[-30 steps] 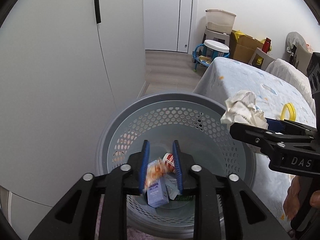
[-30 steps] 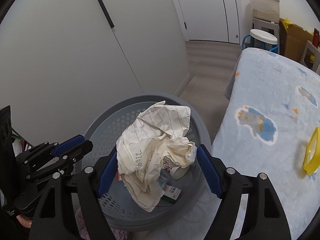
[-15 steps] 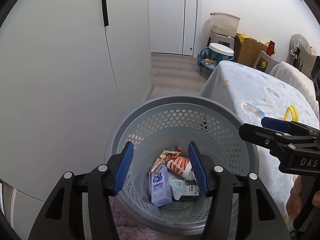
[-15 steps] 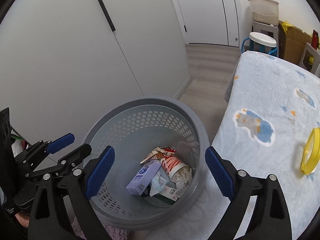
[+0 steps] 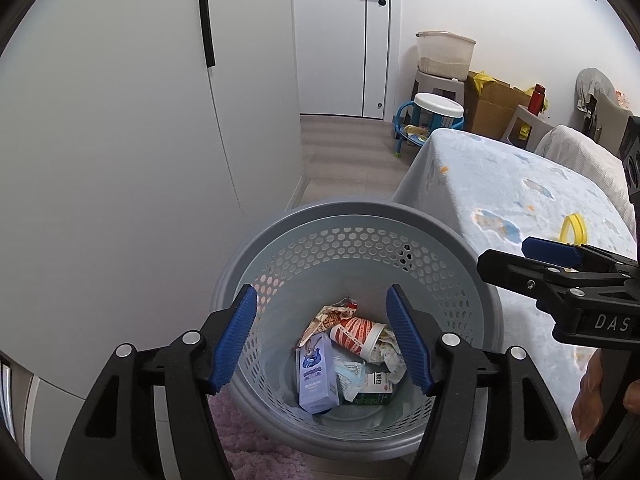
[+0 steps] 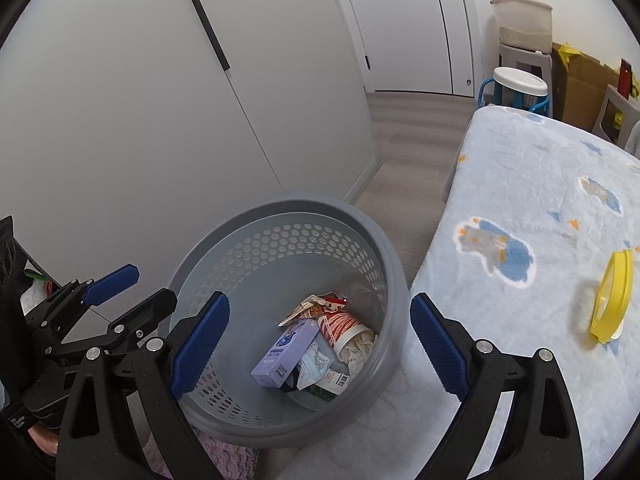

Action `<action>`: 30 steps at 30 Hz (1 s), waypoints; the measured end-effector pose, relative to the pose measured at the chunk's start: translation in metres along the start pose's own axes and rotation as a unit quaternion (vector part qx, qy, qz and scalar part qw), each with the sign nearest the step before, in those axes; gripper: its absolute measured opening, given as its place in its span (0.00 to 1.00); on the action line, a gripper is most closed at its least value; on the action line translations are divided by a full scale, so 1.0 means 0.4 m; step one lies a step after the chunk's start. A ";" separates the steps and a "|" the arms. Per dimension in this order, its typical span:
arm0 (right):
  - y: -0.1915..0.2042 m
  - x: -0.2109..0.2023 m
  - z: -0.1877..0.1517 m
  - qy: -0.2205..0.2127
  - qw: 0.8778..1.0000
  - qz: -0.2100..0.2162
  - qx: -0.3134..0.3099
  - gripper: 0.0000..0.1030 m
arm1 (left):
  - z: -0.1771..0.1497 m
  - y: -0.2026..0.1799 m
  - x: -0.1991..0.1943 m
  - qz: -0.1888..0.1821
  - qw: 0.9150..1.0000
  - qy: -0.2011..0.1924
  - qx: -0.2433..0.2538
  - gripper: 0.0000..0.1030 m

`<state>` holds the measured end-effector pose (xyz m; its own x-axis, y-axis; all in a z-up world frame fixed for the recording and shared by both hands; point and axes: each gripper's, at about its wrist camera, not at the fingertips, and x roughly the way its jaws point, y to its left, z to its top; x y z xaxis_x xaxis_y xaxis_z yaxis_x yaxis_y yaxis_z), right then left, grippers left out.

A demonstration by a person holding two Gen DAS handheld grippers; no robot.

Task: Collect trash
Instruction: 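Move both open tools back toward the yellow lid on the bed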

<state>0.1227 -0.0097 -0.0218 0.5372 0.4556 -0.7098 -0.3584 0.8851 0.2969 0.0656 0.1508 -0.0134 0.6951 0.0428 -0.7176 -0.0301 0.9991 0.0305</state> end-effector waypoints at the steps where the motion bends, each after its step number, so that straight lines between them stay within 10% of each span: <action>1: -0.004 -0.006 -0.001 -0.002 1.000 -0.001 0.002 0.88 | 0.000 -0.004 -0.002 -0.001 1.000 -0.001 0.001 0.63; 30: -0.360 -0.335 -0.129 -0.078 0.981 -0.111 0.140 0.89 | 0.017 -0.412 -0.029 -0.107 0.989 -0.005 0.105 0.71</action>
<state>0.0629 -0.2029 -0.0025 0.6967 0.2386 -0.6766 -0.0074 0.9454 0.3259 0.0673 -0.0143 -0.0053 0.6772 -0.1704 -0.7157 0.2676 0.9632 0.0238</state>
